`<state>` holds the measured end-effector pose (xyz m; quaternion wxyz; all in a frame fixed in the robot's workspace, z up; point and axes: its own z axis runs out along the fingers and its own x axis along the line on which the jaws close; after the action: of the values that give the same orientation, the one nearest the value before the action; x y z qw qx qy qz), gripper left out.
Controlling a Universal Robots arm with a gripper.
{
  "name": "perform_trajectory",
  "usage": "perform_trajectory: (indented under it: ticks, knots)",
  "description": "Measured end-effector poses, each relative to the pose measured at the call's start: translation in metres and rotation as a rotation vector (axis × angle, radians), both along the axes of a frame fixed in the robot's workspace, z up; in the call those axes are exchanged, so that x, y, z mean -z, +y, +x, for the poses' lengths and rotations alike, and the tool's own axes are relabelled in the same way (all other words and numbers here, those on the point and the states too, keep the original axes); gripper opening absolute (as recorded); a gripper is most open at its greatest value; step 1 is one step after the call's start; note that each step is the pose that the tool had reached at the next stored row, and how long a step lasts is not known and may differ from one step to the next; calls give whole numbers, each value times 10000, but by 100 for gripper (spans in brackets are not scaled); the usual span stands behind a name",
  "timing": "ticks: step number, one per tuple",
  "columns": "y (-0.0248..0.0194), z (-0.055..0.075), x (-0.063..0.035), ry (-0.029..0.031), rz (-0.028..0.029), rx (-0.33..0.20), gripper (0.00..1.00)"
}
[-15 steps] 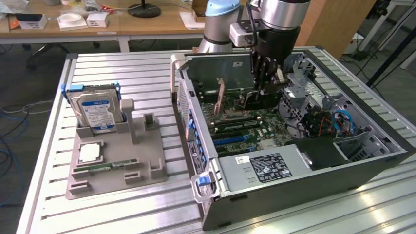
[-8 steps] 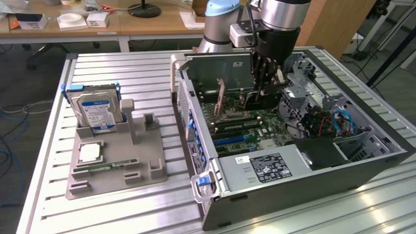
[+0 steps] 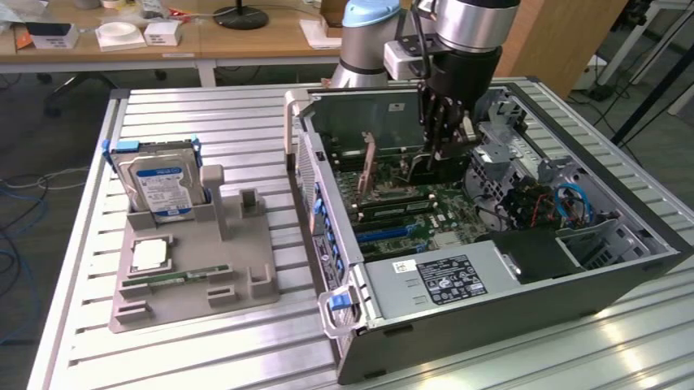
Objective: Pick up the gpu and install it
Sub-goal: 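Insert the gpu into the slot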
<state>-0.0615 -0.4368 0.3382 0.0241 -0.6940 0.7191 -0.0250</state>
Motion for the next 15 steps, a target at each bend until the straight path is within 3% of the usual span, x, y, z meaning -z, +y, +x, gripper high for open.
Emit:
perform_trajectory:
  ticks: [15]
  knots:
    - [-19,0,36,0,1,0,26]
